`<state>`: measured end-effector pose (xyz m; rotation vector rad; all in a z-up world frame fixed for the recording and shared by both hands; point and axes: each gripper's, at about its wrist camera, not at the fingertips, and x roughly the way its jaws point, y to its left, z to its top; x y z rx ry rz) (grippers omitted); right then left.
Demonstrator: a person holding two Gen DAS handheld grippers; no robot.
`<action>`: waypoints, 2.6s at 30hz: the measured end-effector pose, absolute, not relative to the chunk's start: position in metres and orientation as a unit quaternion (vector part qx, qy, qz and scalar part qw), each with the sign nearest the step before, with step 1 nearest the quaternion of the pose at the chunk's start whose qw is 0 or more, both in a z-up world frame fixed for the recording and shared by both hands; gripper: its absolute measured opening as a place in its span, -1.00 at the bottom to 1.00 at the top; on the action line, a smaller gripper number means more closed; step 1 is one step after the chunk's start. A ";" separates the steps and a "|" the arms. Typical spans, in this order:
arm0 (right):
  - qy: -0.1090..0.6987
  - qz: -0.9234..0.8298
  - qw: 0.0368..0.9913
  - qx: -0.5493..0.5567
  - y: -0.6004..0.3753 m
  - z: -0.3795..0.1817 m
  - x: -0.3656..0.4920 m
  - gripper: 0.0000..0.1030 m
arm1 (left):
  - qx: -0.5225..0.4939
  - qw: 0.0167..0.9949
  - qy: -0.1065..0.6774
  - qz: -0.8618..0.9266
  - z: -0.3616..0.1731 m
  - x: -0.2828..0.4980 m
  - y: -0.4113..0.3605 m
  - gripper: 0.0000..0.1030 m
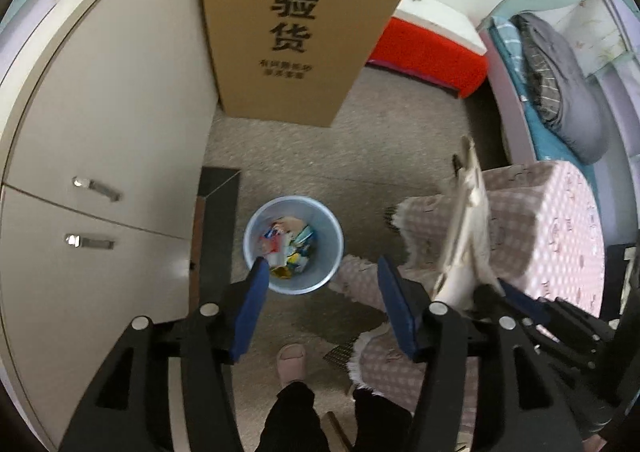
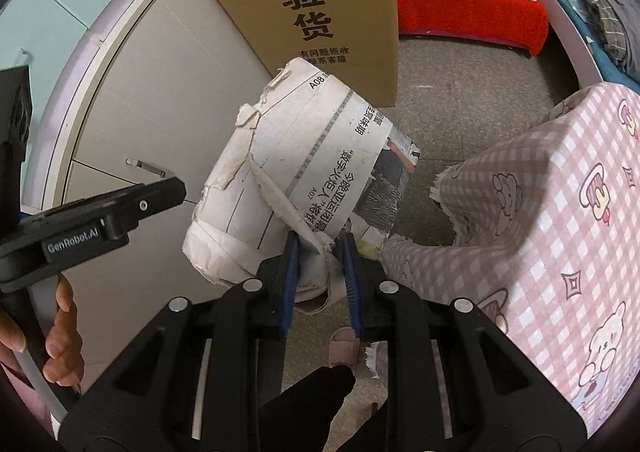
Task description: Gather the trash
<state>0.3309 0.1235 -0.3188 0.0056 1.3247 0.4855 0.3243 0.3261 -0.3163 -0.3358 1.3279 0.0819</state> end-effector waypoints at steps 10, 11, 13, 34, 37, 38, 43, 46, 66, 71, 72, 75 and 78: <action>0.610 0.245 0.754 -0.011 0.155 -0.324 0.334 -0.58 | -0.119 0.766 0.621 0.114 -0.312 0.304 0.356 0.44; 0.609 0.247 0.754 -0.012 0.158 -0.324 0.334 -0.57 | -0.119 0.768 0.618 0.121 -0.309 0.301 0.361 0.44; 0.605 0.251 0.755 -0.012 0.164 -0.325 0.335 -0.53 | -0.118 0.768 0.615 0.132 -0.306 0.297 0.366 0.46; 0.564 0.208 0.798 0.022 0.118 -0.285 0.316 0.43 | -0.057 0.812 0.555 0.171 -0.244 0.281 0.342 0.55; 0.548 0.186 0.815 0.035 0.088 -0.258 0.305 0.46 | -0.041 0.824 0.543 0.157 -0.227 0.282 0.318 0.56; 0.545 0.181 0.818 0.039 0.081 -0.252 0.303 0.47 | -0.037 0.830 0.537 0.147 -0.221 0.281 0.310 0.56; 0.508 0.149 0.847 0.053 0.021 -0.202 0.275 0.52 | -0.014 0.860 0.496 0.118 -0.180 0.274 0.259 0.58; 0.484 0.136 0.862 0.062 -0.015 -0.174 0.257 0.54 | -0.002 0.875 0.474 0.102 -0.153 0.264 0.225 0.59; 0.375 0.151 0.914 0.041 -0.174 -0.068 0.126 0.70 | 0.014 0.916 0.395 0.069 -0.048 0.137 0.041 0.71; 0.358 0.159 0.920 0.027 -0.189 -0.057 0.103 0.73 | 0.017 0.923 0.378 0.070 -0.031 0.106 0.018 0.74; 0.355 0.162 0.920 0.025 -0.191 -0.054 0.098 0.73 | 0.018 0.924 0.374 0.073 -0.027 0.100 0.013 0.74; 0.350 0.168 0.921 0.023 -0.195 -0.051 0.089 0.74 | 0.028 0.927 0.364 0.079 -0.020 0.085 0.002 0.74; 0.347 0.170 0.922 0.024 -0.196 -0.047 0.082 0.75 | 0.029 0.929 0.360 0.084 -0.014 0.072 -0.003 0.75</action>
